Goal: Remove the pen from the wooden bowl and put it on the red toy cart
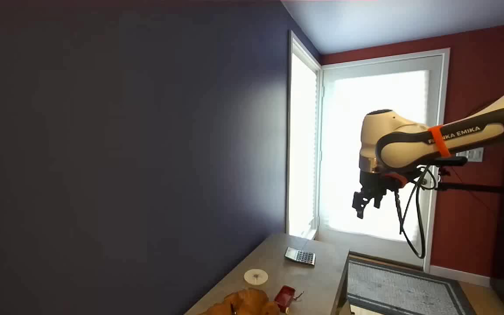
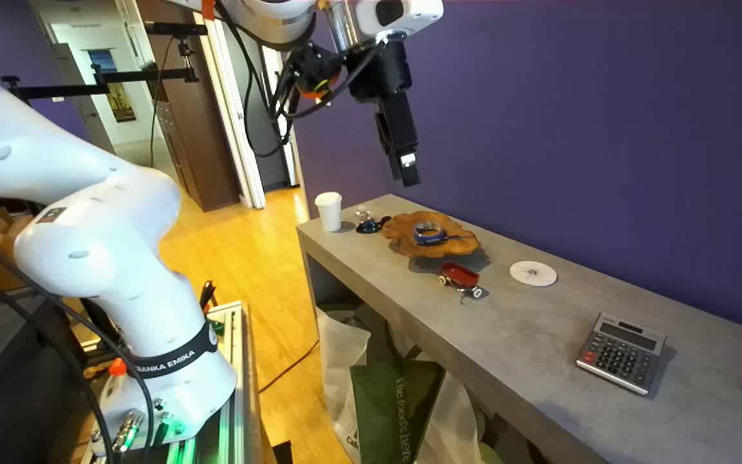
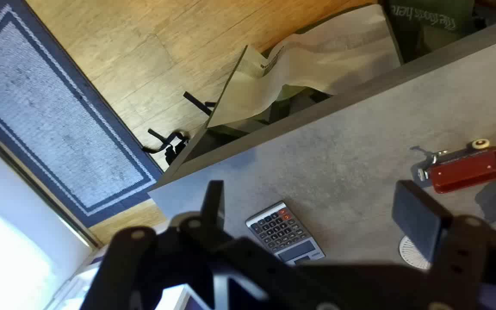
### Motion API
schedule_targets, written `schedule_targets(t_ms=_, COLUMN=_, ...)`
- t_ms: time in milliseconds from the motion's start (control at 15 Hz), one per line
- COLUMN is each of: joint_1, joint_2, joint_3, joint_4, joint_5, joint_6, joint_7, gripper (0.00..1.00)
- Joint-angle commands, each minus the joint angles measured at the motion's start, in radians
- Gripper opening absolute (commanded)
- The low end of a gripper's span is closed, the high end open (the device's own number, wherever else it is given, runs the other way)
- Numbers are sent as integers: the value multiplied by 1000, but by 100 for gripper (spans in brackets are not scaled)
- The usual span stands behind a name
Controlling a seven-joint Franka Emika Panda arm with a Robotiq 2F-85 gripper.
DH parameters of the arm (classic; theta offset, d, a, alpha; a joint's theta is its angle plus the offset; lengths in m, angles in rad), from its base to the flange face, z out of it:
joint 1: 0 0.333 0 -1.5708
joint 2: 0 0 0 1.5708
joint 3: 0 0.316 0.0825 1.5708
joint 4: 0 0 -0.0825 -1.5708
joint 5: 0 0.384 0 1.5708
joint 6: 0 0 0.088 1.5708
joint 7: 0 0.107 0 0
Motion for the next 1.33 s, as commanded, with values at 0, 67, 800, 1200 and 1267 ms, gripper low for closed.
schedule_targets(t_ms=0, joint_1=13, joint_2=1, joint_3=-11, joint_4=3, joint_5=-8, joint_6=-5, joint_7=6, gripper=100)
schedule_targets(t_ms=67, joint_1=13, joint_2=1, joint_3=-11, joint_4=3, joint_5=-8, joint_6=-5, joint_7=6, gripper=100)
schedule_targets(t_ms=800, joint_1=14, joint_2=1, joint_3=-11, joint_4=3, joint_5=-8, joint_6=-5, joint_7=6, gripper=100)
schedule_targets(t_ms=1200, joint_1=79, joint_2=52, joint_3=59, joint_4=53, joint_5=66, joint_6=-42, joint_7=85, gripper=100)
schedule_targets(t_ms=1267, joint_1=106, joint_2=70, joint_3=82, joint_4=72, joint_5=101, joint_6=-72, joint_7=112, gripper=100)
